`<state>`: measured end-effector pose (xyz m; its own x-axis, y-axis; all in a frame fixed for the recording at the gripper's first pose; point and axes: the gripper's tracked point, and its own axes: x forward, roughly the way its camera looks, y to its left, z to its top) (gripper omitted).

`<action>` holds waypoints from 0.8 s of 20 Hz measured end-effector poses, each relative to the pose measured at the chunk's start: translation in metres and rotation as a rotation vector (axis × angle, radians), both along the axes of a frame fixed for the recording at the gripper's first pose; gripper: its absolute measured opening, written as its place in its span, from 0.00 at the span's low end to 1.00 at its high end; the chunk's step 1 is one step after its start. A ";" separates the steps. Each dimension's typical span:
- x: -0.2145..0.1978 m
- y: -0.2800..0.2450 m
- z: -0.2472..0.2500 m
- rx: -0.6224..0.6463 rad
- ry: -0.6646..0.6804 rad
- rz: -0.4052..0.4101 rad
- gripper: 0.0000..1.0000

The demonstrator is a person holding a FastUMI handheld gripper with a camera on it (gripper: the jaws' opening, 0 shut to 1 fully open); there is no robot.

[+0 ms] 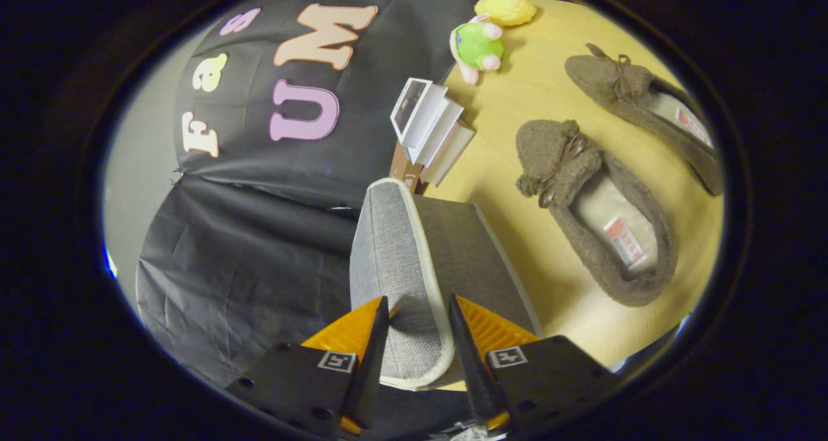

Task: Open the storage box then place both shoes into the box .Put the left shoe in first, then the right shoe, with the right side of both shoes facing outward in a uniform manner.

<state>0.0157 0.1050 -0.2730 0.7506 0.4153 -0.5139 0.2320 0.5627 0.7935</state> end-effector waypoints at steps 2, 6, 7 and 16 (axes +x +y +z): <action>0.000 -0.005 0.005 0.010 -0.003 0.003 0.32; 0.003 -0.002 0.021 0.029 -0.044 0.021 0.13; 0.001 0.000 0.025 0.011 -0.062 0.046 0.09; 0.002 0.033 0.096 0.043 -0.199 0.135 0.05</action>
